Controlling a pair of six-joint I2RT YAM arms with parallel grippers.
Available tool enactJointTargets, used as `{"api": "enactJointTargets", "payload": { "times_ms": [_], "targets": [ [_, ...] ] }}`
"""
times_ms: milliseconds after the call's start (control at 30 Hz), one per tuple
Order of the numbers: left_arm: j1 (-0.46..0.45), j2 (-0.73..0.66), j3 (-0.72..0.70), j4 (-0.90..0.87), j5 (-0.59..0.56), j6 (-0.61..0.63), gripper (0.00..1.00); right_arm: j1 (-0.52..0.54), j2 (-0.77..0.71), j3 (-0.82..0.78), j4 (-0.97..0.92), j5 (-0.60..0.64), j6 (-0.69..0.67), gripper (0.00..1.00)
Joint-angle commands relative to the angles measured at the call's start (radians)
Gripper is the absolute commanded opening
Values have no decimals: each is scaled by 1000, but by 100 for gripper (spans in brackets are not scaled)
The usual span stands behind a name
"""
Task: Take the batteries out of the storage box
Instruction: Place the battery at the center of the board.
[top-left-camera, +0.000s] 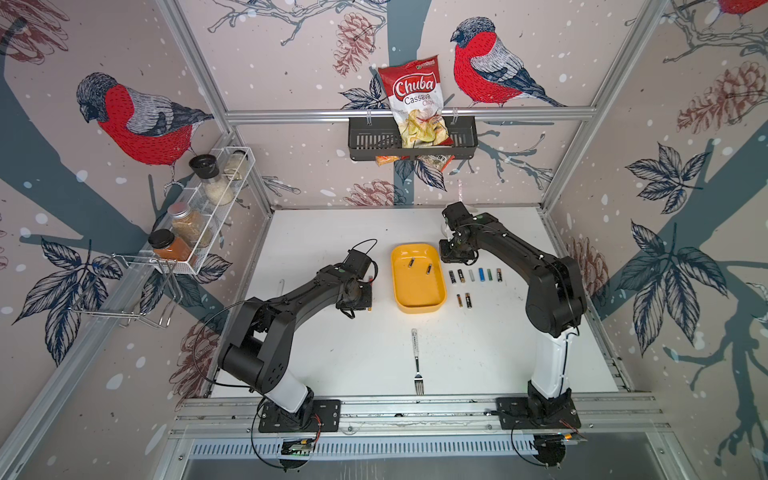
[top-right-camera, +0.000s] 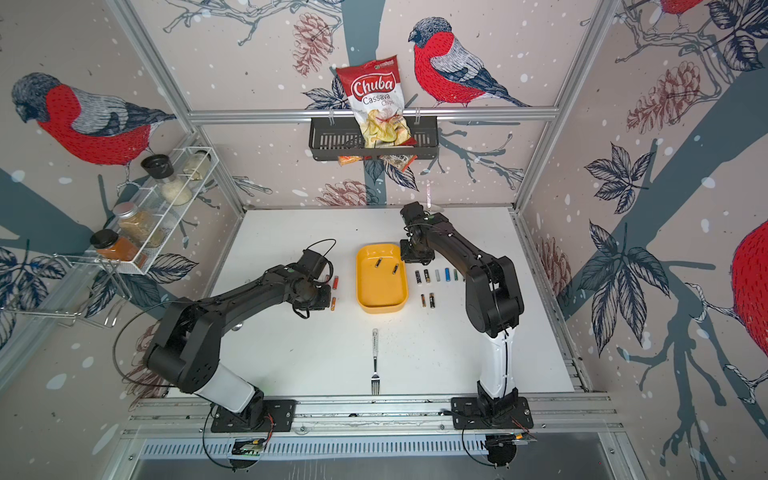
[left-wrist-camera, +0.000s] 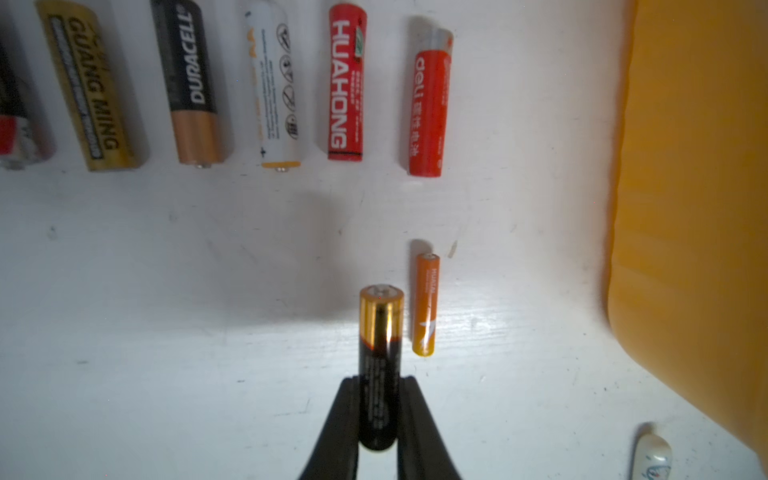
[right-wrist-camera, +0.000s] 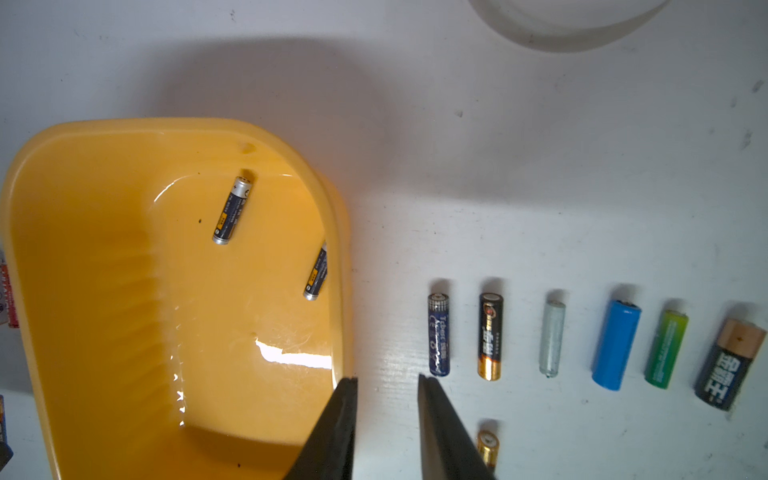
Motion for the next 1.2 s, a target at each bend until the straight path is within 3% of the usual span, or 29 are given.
{"api": "enactJointTargets", "payload": {
  "times_ms": [0,1167],
  "targets": [
    [8,13,-4,40,9,2,19,3,7,10,-27,13,7,32],
    [23,72,-40,73,28,15,23,1,6,2,-37,22,4,32]
  ]
}}
